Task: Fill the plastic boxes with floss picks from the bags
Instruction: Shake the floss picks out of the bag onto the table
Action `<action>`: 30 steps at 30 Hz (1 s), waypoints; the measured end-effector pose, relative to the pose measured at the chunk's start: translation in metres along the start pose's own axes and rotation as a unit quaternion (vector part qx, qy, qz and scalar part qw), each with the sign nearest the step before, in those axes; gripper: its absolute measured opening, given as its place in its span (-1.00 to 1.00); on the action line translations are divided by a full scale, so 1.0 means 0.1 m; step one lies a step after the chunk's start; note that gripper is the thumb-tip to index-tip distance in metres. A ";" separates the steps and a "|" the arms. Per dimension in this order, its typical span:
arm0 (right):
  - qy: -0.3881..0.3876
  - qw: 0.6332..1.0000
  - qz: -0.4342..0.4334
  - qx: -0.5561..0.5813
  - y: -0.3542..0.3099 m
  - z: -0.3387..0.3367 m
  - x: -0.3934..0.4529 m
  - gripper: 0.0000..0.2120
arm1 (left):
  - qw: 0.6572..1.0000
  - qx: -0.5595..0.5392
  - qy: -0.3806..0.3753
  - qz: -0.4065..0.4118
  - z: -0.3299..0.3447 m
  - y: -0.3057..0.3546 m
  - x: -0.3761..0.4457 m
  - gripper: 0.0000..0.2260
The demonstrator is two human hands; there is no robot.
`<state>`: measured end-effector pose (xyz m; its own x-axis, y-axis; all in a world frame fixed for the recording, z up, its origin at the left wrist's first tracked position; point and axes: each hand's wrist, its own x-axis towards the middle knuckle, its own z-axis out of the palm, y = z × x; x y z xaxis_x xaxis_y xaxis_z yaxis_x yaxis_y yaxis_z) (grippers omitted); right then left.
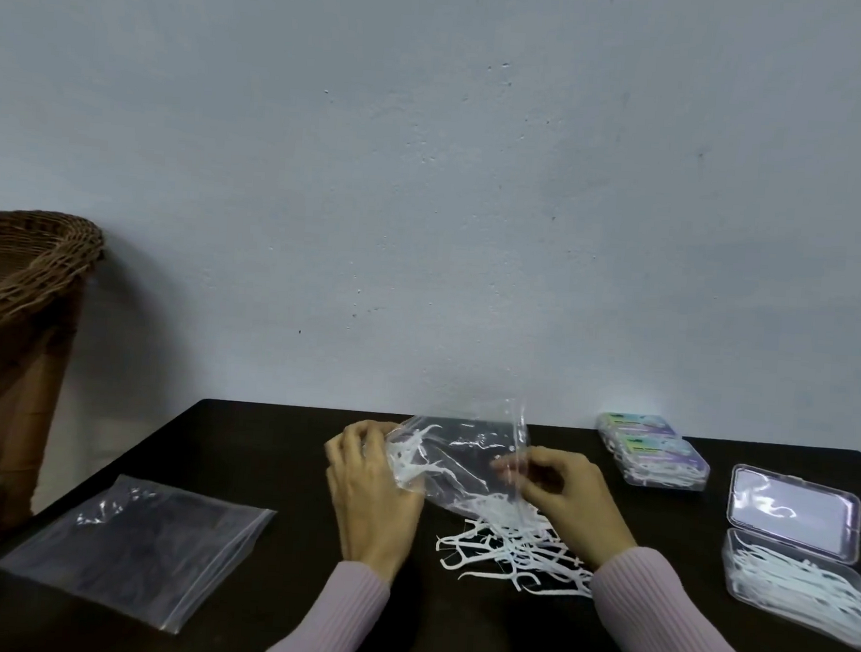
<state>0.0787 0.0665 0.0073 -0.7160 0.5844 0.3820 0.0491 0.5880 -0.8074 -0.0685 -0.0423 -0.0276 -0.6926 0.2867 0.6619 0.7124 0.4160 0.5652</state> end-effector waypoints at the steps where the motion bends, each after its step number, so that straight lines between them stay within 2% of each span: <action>1: -0.023 0.999 0.005 0.029 0.01 0.02 0.00 -0.82 | 1.000 -0.008 -0.006 0.020 0.01 0.01 -0.02 -0.48; 4: -0.059 0.996 -0.003 0.060 0.04 0.06 0.01 -0.69 | 0.995 -0.003 -0.010 0.097 0.05 -0.01 -0.03 -0.42; 7: -0.037 0.997 -0.017 0.064 0.06 0.02 0.02 -0.52 | 0.980 0.055 -0.040 0.188 0.07 -0.05 -0.02 -0.32; 9: -0.023 0.996 -0.018 0.086 0.09 -0.03 0.03 -0.45 | 0.970 0.083 -0.071 0.218 0.07 -0.09 -0.02 -0.21; 13: -0.032 0.995 -0.027 0.094 0.10 -0.07 0.02 -0.40 | 0.976 0.069 -0.080 0.189 0.10 -0.12 -0.02 -0.19; 18: -0.050 0.995 -0.037 0.072 0.07 -0.05 0.02 -0.44 | 0.985 -0.029 -0.084 0.148 0.04 -0.09 -0.01 -0.22; 22: -0.072 0.996 -0.026 0.050 0.08 -0.01 0.01 -0.56 | 0.982 -0.053 -0.060 0.170 0.04 -0.07 -0.02 -0.29; 27: -0.089 0.993 0.000 0.078 0.08 0.05 -0.01 -0.58 | 0.978 -0.061 -0.046 0.194 0.02 -0.01 -0.05 -0.36; 30: -0.115 0.987 0.002 0.109 0.10 0.10 0.00 -0.53 | 0.974 -0.067 -0.053 0.211 0.03 0.00 -0.06 -0.32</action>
<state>0.0724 0.0663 -0.0053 -0.8566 0.4291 0.2866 -0.0807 0.4372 -0.8957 -0.0642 -0.0419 -0.0330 -0.3378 0.4978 0.7988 0.9395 0.1268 0.3182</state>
